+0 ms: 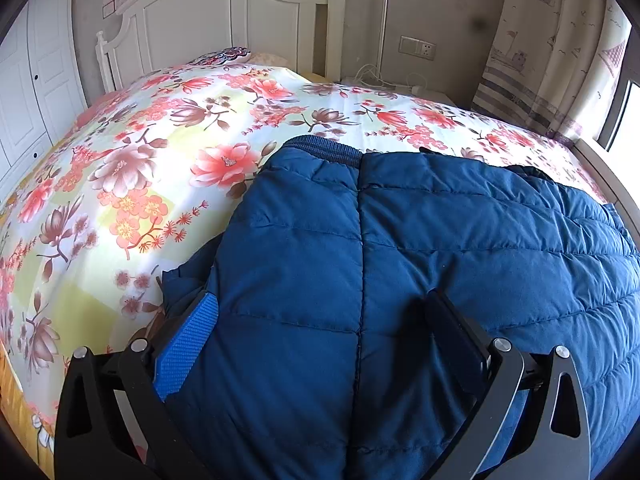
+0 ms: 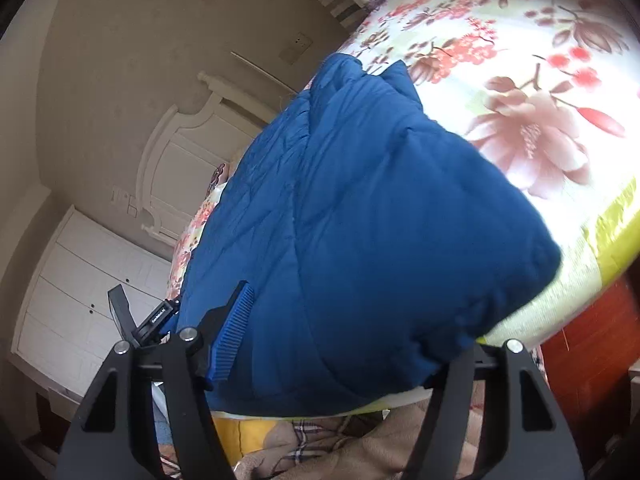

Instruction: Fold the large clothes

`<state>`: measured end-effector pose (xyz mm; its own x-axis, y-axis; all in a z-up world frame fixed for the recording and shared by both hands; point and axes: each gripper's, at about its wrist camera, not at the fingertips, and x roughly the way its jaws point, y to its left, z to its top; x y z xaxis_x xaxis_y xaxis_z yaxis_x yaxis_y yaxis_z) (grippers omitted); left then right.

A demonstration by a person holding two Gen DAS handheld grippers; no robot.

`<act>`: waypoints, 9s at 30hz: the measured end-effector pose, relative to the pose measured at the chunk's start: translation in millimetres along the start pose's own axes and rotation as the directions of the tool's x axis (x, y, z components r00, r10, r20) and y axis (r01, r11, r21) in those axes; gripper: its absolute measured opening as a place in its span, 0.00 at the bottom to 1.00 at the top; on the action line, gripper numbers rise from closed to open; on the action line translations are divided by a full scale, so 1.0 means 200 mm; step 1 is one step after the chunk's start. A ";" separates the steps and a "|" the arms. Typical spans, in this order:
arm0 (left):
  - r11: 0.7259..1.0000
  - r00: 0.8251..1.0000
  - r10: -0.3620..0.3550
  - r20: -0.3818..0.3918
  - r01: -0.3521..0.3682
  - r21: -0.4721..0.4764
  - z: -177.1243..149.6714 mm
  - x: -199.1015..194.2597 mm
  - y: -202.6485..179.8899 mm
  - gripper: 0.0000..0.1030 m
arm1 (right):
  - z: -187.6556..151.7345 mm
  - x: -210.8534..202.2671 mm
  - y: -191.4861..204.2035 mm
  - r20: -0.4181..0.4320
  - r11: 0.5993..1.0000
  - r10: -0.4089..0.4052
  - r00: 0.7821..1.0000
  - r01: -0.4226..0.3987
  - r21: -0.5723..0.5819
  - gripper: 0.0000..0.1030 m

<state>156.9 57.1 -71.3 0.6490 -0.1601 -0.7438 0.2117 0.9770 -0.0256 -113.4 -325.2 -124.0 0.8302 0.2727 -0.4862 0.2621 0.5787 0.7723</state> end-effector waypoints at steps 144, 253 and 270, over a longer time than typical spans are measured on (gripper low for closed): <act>0.986 0.993 -0.115 -0.019 0.116 0.118 0.45 0.28 0.07 0.96 | 0.43 1.44 1.42 -0.111 0.354 -0.363 0.925 0.027 -0.935 0.25; 0.981 0.980 -0.177 -0.090 0.168 -0.098 0.49 0.30 0.12 0.96 | 0.71 1.60 1.26 -0.207 0.590 -0.308 0.929 0.016 -0.807 0.37; 0.717 0.753 -0.650 -0.101 0.564 -0.410 -0.03 0.10 0.52 0.96 | 0.37 0.75 0.68 -0.526 0.886 0.108 0.843 -0.321 -0.333 0.97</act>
<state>187.5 156.9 -92.5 0.2771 -0.7416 -0.6110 0.2182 0.6678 -0.7116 84.1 -262.4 -61.0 0.4695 0.6970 -0.5420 -0.1982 0.6814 0.7046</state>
